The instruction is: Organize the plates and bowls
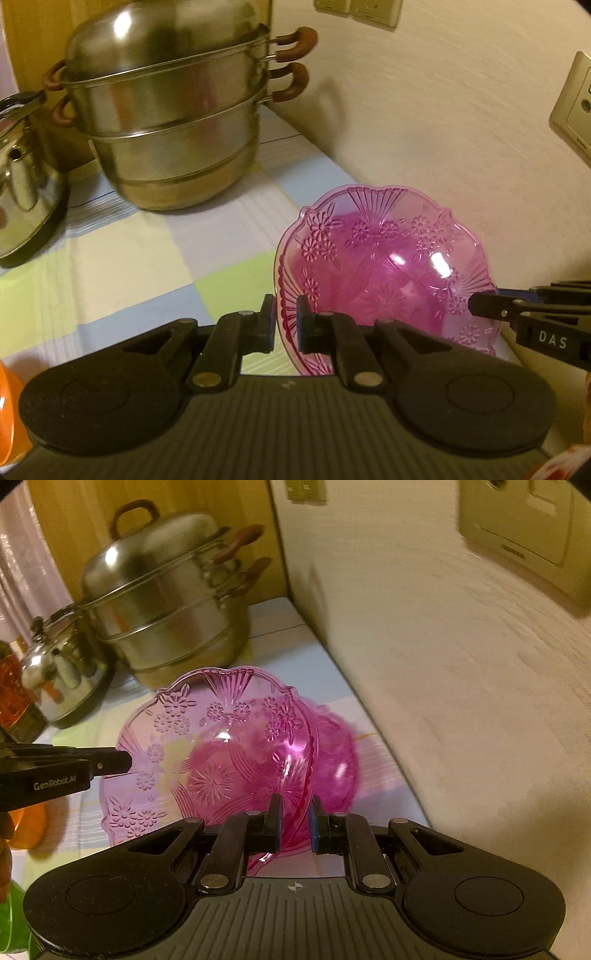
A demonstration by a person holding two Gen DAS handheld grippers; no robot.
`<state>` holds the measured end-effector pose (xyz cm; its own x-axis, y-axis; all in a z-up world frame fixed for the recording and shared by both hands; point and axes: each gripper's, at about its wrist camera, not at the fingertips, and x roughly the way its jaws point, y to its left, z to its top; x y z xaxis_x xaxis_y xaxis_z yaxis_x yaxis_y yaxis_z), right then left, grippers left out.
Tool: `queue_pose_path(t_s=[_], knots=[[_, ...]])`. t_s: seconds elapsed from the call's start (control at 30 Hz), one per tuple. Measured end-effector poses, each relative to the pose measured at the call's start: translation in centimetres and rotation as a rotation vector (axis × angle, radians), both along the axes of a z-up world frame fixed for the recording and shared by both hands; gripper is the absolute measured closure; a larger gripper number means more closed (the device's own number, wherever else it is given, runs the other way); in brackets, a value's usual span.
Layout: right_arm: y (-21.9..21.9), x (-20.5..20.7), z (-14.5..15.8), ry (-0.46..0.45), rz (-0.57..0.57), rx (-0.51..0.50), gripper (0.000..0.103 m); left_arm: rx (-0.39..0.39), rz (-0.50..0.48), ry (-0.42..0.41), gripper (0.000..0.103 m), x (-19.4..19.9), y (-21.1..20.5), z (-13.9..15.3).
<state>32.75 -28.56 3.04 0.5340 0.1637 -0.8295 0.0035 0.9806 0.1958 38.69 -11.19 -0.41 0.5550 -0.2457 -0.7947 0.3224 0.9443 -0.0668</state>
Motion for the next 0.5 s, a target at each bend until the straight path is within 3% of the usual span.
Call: queue_pose_path(t_s=[0.5], knots=[[-2.4,2.9,-2.8,0.026,-0.041,-0.017,0.089,0.020,-0.018,0.015,0.094,2.5,-2.7,-2.5]])
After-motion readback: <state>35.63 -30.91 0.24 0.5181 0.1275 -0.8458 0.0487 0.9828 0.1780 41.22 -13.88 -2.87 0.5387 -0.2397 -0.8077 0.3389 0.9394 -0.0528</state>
